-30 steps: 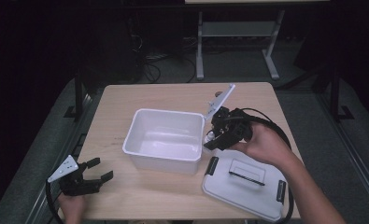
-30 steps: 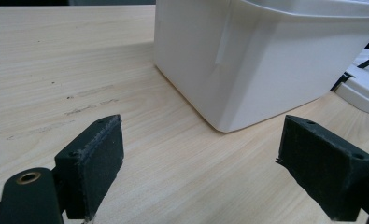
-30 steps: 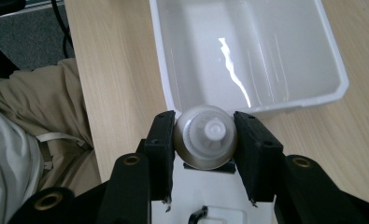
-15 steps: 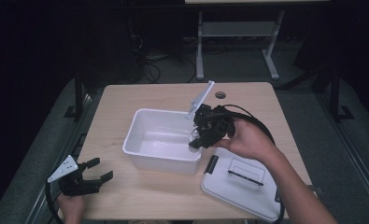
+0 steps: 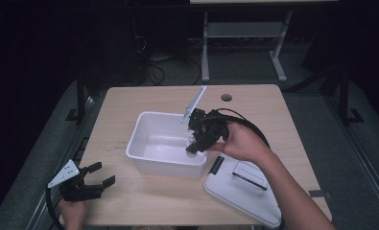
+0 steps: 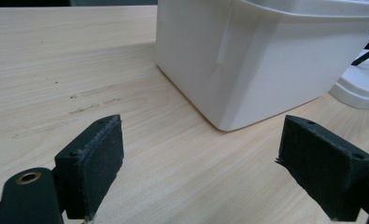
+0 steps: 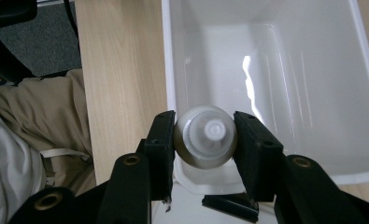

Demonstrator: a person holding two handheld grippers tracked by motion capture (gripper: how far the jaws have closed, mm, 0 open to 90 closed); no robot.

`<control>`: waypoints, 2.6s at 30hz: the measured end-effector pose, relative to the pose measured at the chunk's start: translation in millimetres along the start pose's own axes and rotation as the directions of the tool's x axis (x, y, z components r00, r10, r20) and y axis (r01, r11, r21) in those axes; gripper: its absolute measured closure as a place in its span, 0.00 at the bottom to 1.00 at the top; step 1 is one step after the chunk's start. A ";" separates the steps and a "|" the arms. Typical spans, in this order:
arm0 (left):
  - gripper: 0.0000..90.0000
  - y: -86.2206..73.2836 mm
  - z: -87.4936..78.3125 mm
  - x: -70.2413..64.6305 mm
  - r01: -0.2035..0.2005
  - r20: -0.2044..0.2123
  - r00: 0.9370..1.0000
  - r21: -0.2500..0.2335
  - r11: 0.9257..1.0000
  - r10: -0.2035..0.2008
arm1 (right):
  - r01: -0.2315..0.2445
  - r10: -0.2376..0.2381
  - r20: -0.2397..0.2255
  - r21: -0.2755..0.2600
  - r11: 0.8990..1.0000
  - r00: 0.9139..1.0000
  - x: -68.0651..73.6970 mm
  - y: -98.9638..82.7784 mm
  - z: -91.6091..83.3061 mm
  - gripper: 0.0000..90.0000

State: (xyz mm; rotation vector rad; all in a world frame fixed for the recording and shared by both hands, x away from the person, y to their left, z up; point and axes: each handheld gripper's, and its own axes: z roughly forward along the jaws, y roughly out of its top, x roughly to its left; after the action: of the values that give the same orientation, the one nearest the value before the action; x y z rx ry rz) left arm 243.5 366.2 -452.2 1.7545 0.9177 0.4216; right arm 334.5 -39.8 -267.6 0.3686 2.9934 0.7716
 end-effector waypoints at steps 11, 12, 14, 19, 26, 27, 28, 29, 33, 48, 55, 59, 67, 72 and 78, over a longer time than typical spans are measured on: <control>0.15 -0.1 -1.5 -0.2 0.000 -0.001 1.000 -0.004 1.000 0.000 | -0.002 0.002 -0.014 0.007 1.000 1.000 -7.0 5.0 17.0 0.66; 0.14 -0.1 -1.6 -0.4 0.001 0.000 1.000 -0.005 1.000 -0.001 | -0.002 0.002 -0.015 0.006 1.000 1.000 -7.5 5.5 18.4 0.66; 0.15 -0.1 -1.6 -0.5 0.001 -0.001 1.000 -0.005 1.000 -0.001 | -0.001 0.001 -0.015 0.004 1.000 1.000 -8.7 6.2 21.6 0.66; 0.15 -0.2 -1.9 -0.7 0.002 -0.003 1.000 -0.008 1.000 -0.002 | -0.004 0.004 -0.018 0.012 1.000 1.000 -11.2 6.8 30.5 0.66; 0.15 -0.1 -2.1 -0.7 0.000 -0.002 1.000 -0.007 1.000 0.000 | -0.005 0.005 -0.020 0.025 1.000 1.000 -15.2 7.6 42.4 0.66; 0.15 -0.1 -2.1 -0.9 0.001 -0.002 1.000 -0.008 1.000 -0.001 | -0.005 0.005 -0.020 0.028 1.000 1.000 -15.6 8.0 44.1 0.66; 0.15 -0.1 -2.1 -0.9 -0.001 -0.001 1.000 -0.008 1.000 0.001 | -0.004 0.005 -0.019 0.028 1.000 1.000 -15.9 8.4 46.0 0.66; 0.14 0.0 -2.2 -0.8 -0.002 -0.001 1.000 -0.008 1.000 0.002 | -0.005 0.005 -0.016 0.032 0.999 1.000 -16.1 8.8 47.8 0.66; 0.15 -0.2 -3.2 -0.4 -0.001 -0.004 1.000 -0.009 1.000 0.001 | 0.002 -0.002 -0.016 0.033 0.999 1.000 -17.7 10.6 53.6 0.66; 0.15 -0.4 -4.3 -0.6 0.005 -0.003 1.000 -0.014 1.000 -0.005 | -0.011 0.012 -0.013 0.053 0.999 1.000 -27.3 10.0 80.1 0.66; 0.15 -0.5 -4.9 0.0 0.006 -0.004 1.000 -0.017 1.000 -0.006 | -0.015 0.016 -0.016 0.068 0.998 1.000 -30.7 9.0 91.6 0.66; 0.14 -0.6 -4.8 0.0 0.006 -0.004 1.000 -0.017 1.000 -0.006 | -0.019 0.020 -0.020 0.075 0.997 1.000 -32.8 9.1 97.1 0.66; 0.15 -0.6 -5.0 0.1 0.007 -0.004 1.000 -0.018 1.000 -0.007 | -0.014 0.018 -0.032 0.103 0.995 0.999 -32.2 11.5 106.8 0.66; 0.15 -0.7 -5.4 0.4 0.008 -0.004 1.000 -0.020 1.000 -0.008 | -0.013 0.018 -0.038 0.120 0.993 0.999 -33.4 12.2 111.0 0.66; 0.15 -0.6 -5.5 0.2 0.008 -0.005 1.000 -0.022 1.000 -0.009 | -0.015 0.021 -0.042 0.139 0.990 0.999 -34.3 12.7 116.3 0.66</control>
State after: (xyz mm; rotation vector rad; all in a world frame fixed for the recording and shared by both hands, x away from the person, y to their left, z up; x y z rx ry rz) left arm 239.7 370.0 -450.8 1.7298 0.9207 0.4293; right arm 380.6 17.9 -364.5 0.3882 3.0977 0.5812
